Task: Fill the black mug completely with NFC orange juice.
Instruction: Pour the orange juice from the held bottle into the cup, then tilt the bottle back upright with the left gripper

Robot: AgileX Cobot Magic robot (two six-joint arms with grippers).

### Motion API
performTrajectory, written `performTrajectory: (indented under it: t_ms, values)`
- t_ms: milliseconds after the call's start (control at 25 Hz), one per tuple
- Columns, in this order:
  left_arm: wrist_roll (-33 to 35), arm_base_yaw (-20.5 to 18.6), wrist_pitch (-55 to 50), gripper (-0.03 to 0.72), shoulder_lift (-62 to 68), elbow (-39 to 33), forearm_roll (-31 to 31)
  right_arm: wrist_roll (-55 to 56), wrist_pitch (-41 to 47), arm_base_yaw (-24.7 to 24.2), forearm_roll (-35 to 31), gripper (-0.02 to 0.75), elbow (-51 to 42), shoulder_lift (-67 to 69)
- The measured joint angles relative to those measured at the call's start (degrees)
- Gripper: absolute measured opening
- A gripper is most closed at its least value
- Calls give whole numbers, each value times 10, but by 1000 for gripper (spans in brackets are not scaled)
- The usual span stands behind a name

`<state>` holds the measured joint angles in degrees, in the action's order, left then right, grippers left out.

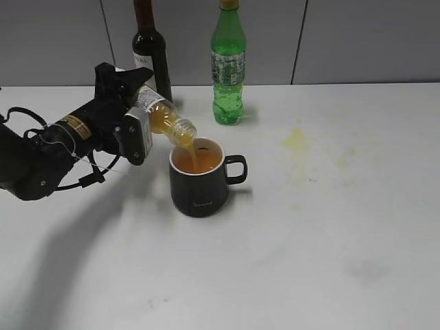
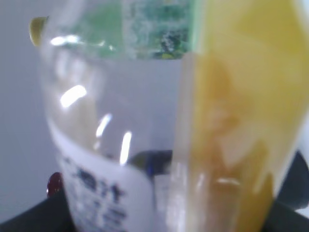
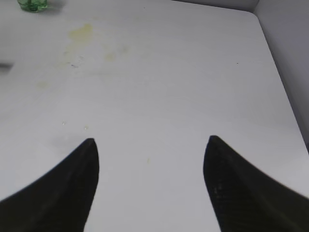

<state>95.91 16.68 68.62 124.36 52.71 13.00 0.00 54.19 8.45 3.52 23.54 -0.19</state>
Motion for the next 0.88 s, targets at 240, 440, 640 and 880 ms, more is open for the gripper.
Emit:
performTrajectory:
  t_ms: [240, 440, 640, 880]
  values:
    - [0, 0, 1, 468, -16, 2, 0, 0, 0, 0, 0, 517, 0, 0]
    - [0, 0, -1, 468, -29, 4, 0, 0, 0, 0, 0, 517, 0, 0]
    - [0, 0, -12, 468, -41, 4, 2, 0, 0, 0, 0, 516, 0, 0]
    - [0, 0, -26, 468, -45, 4, 15, 0, 0, 0, 0, 516, 0, 0]
